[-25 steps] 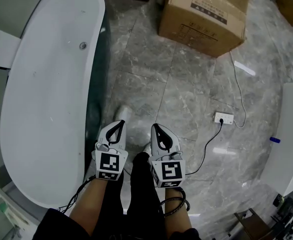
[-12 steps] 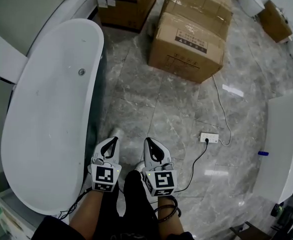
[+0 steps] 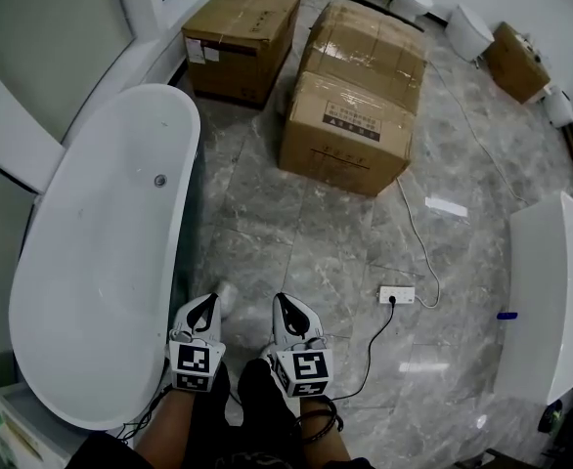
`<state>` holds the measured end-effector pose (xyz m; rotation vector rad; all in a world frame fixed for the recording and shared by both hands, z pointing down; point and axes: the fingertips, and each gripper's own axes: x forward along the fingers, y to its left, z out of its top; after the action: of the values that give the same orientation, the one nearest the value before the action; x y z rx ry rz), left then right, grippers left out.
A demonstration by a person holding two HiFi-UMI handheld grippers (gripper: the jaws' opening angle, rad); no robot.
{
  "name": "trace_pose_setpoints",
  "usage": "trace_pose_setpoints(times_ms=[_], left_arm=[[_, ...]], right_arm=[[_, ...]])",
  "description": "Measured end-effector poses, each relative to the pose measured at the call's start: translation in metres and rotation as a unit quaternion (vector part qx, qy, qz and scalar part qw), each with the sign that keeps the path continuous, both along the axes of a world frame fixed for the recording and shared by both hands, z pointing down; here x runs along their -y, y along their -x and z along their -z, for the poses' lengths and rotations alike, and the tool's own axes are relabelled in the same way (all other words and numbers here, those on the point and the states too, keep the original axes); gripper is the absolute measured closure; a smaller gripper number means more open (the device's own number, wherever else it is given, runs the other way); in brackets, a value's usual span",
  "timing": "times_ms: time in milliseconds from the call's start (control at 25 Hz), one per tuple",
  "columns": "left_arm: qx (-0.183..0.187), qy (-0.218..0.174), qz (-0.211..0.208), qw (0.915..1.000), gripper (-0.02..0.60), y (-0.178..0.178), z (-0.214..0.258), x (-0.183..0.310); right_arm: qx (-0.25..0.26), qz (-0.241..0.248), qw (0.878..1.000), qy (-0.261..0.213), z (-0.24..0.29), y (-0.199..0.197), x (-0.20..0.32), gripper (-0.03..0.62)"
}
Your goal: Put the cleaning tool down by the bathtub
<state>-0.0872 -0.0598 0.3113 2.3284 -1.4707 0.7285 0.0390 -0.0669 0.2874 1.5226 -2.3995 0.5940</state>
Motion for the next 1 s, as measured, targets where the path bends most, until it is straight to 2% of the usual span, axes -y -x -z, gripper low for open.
trace_pose_setpoints(times_ms=[320, 520, 720, 1000], left_arm=[[0.007, -0.023, -0.001, 0.9997, 0.581, -0.008, 0.038, -0.002], [0.000, -0.031, 0.002, 0.9995, 0.581, -0.011, 0.057, -0.003], [0.008, -0.040, 0.006, 0.9991, 0.581, -0.006, 0.073, 0.000], [-0.005, -0.059, 0.022, 0.9980, 0.581, 0.004, 0.095, 0.017]], right_arm=[[0.004, 0.007, 1.000, -0.013, 0.037, -0.007, -0.005, 0.571], [-0.001, 0.002, 1.000, -0.029, 0.060, -0.013, -0.004, 0.571], [-0.003, -0.002, 1.000, -0.030, 0.076, -0.016, 0.000, 0.571], [-0.013, -0.011, 0.999, -0.048, 0.094, -0.023, 0.007, 0.571]])
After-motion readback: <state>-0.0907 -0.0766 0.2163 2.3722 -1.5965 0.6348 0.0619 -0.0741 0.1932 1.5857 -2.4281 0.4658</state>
